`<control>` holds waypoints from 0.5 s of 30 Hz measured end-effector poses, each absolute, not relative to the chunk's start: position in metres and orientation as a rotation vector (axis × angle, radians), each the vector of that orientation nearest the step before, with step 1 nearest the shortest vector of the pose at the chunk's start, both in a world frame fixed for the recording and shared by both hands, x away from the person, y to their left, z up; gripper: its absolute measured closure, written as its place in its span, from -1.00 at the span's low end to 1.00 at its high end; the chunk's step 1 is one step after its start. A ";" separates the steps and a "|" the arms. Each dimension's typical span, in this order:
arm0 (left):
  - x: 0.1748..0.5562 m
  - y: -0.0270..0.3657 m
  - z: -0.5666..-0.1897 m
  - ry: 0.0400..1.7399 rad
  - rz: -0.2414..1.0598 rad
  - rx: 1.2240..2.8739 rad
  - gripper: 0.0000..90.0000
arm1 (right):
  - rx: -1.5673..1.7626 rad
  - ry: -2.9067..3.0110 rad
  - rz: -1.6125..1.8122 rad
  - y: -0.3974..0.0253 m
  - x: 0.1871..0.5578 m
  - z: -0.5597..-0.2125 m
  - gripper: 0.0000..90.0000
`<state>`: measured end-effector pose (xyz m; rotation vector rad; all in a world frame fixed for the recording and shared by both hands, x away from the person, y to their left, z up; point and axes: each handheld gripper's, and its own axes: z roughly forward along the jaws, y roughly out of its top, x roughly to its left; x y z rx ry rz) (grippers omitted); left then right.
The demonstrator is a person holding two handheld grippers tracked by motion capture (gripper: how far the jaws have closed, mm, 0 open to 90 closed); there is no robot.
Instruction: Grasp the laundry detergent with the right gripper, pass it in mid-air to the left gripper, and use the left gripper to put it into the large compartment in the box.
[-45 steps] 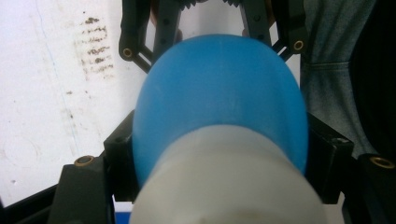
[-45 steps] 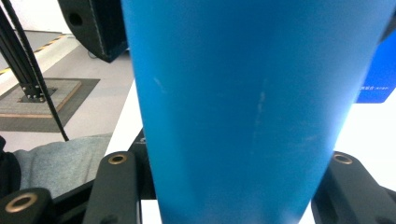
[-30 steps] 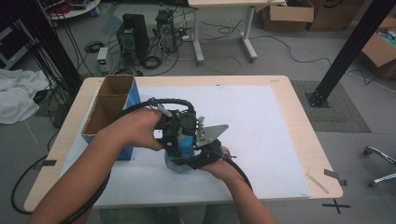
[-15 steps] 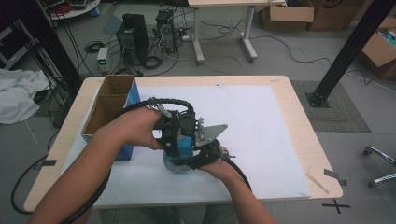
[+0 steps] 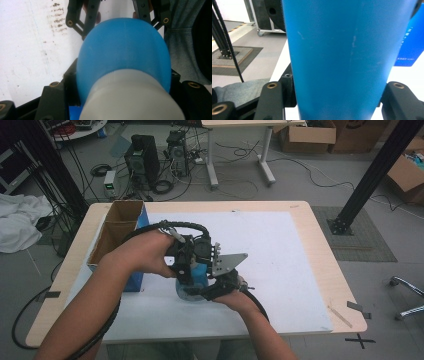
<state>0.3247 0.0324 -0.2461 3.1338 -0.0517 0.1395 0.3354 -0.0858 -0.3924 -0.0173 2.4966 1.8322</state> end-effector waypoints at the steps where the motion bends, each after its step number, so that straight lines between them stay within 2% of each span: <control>1: 0.325 0.032 -0.246 -0.049 0.138 3.133 -0.15 | 0.004 2.511 1.822 -0.087 0.336 -0.392 -0.21; 3: 0.325 0.032 -0.246 -0.048 0.141 3.130 -0.15 | 0.040 2.507 1.824 -0.090 0.337 -0.392 -0.35; 6: 0.326 0.031 -0.244 -0.045 0.141 3.134 -0.15 | 0.043 2.511 1.828 -0.095 0.337 -0.389 -0.38; 9: 0.327 0.031 -0.244 -0.038 0.133 3.129 -0.15 | 0.037 2.519 1.815 -0.096 0.335 -0.385 -0.53; 15: 0.330 0.032 -0.239 -0.017 0.093 3.123 -0.15 | 0.031 2.544 1.784 -0.100 0.334 -0.373 -0.68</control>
